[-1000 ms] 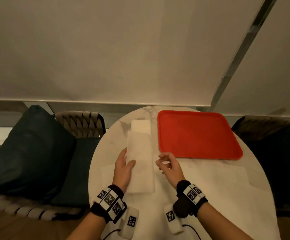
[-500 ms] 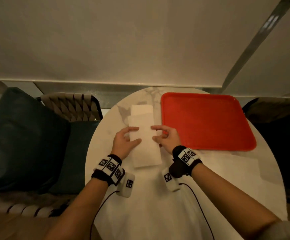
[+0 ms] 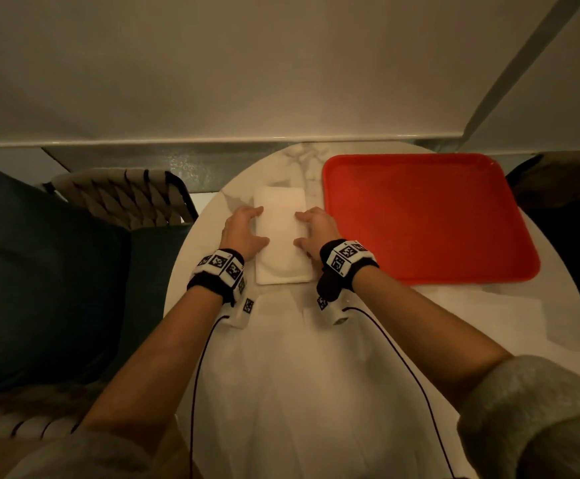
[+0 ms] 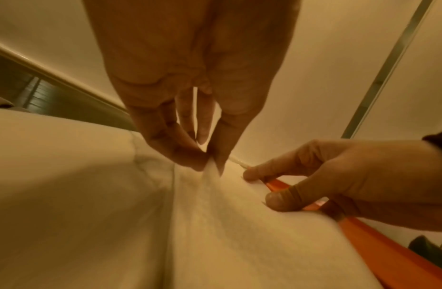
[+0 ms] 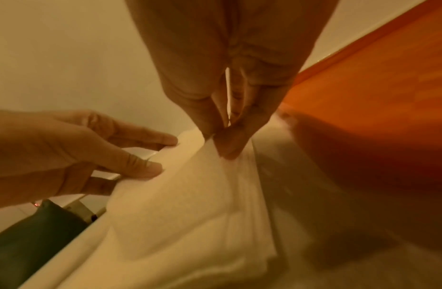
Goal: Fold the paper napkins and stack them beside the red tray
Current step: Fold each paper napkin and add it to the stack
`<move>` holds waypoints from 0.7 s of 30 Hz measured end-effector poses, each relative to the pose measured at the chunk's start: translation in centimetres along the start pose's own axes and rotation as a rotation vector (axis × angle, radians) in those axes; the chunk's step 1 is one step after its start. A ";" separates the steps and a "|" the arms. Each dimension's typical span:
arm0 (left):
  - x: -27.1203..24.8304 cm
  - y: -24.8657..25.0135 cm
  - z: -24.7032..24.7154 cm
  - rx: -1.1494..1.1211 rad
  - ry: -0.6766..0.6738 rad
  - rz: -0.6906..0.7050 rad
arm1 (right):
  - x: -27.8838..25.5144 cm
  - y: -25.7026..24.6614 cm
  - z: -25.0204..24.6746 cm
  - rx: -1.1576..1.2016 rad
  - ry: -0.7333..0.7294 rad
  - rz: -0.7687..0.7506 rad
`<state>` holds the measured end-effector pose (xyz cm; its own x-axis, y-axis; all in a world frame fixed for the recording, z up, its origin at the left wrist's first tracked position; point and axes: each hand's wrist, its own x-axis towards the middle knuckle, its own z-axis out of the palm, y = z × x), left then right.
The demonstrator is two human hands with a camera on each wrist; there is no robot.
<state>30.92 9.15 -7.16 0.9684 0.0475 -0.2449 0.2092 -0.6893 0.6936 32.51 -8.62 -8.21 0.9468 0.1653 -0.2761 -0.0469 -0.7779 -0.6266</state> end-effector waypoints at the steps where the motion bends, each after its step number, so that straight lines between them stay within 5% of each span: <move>1: 0.1 -0.1 0.2 0.041 -0.019 -0.014 | 0.1 0.2 0.3 -0.031 -0.014 0.000; 7: -1.1 0.0 1.0 0.227 -0.075 -0.085 | -1.0 0.3 0.3 -0.181 -0.048 -0.016; 13: -5.9 1.7 0.6 0.246 0.190 -0.025 | -6.3 1.5 -3.2 -0.063 0.035 -0.030; 21: -16.8 1.5 6.4 0.274 0.009 0.050 | -18.4 8.5 -4.0 -0.044 0.017 0.171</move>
<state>14.06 2.65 -6.35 0.9780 0.0135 -0.2082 0.1173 -0.8607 0.4954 15.94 -20.67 -5.54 0.9315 0.0179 -0.3634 -0.1945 -0.8196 -0.5389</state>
